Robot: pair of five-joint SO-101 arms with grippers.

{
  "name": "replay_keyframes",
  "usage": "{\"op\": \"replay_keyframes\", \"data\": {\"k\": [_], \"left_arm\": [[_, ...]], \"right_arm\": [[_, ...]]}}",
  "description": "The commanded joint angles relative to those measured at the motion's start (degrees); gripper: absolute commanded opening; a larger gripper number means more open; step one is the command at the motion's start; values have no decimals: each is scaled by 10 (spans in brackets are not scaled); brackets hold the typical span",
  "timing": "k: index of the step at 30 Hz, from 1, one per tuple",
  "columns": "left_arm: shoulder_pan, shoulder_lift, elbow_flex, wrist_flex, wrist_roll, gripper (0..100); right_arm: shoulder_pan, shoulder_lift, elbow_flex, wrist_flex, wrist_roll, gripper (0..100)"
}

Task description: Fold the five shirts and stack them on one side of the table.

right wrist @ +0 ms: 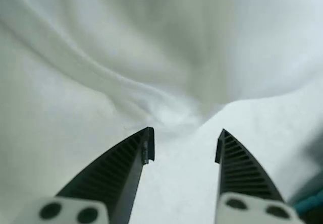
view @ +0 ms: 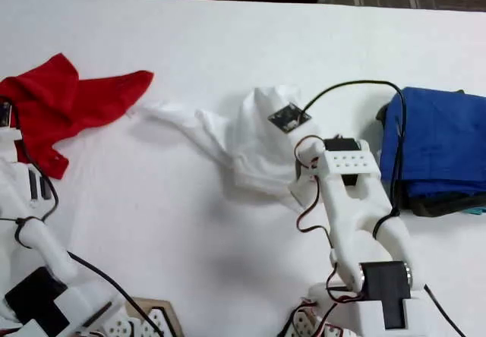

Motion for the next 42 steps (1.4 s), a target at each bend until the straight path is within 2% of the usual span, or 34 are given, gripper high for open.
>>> {"op": "replay_keyframes", "data": {"k": [1,5,12,21,27,29,33,36,42], "left_arm": [[11,-2,11,-18,4,191],[11,-3,40,-41,4,191],[11,-7,40,-43,4,191],[10,-7,40,-43,4,191],[10,-4,22,-42,4,191],[10,-5,19,-42,4,191],[10,-4,19,-42,4,191],[10,-4,19,-42,4,191],[23,-4,21,-43,4,191]], "right_arm": [[3,0,-21,-9,0,205],[-4,1,-20,-19,0,204],[-70,2,-20,-33,-27,204],[-37,71,-24,-48,-25,204],[-42,77,-25,-59,-25,204],[-38,77,-33,-57,-27,173],[-32,76,-53,-54,-28,15],[-31,76,-76,-25,-28,42],[-31,76,-123,11,-29,20]]}}
